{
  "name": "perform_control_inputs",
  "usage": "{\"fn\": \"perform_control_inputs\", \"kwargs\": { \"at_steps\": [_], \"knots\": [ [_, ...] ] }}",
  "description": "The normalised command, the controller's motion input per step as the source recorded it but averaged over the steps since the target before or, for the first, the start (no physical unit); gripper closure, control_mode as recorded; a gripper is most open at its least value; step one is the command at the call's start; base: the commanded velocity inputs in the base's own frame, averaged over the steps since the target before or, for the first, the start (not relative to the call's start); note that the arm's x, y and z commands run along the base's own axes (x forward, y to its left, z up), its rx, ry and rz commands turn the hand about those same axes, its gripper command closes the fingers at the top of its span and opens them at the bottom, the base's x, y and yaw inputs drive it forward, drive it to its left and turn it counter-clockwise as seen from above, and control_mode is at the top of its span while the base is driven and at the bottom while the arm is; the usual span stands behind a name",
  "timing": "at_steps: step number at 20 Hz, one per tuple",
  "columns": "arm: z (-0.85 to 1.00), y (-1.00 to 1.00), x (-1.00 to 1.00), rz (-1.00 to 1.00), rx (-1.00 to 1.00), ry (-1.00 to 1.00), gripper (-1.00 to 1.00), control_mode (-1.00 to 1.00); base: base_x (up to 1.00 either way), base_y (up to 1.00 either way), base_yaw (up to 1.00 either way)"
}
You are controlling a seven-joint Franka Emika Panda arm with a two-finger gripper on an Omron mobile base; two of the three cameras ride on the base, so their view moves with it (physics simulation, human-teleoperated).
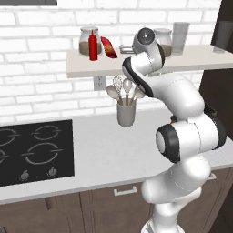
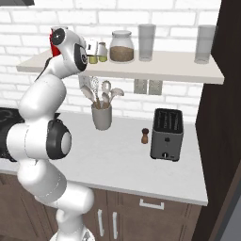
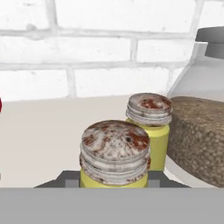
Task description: Put the shaker and condiment bottle from the counter next to their counterparts in the cabinet.
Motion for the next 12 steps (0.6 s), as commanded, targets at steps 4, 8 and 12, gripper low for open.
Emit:
{"fn": "perform_control_inputs", "kwargs": {
  "at_steps": [4, 8, 12],
  "knots": [
    [-0.11, 0.03, 0.18, 0.0, 0.0, 0.0, 1.0, -1.0, 0.0, 0.0, 0.0],
    [-0.09, 0.05, 0.18, 0.0, 0.0, 0.0, 1.0, -1.0, 0.0, 0.0, 0.0],
    [-0.14, 0.03, 0.23, 0.0, 0.0, 0.0, 1.0, -1.0, 0.0, 0.0, 0.0]
  ]
}}
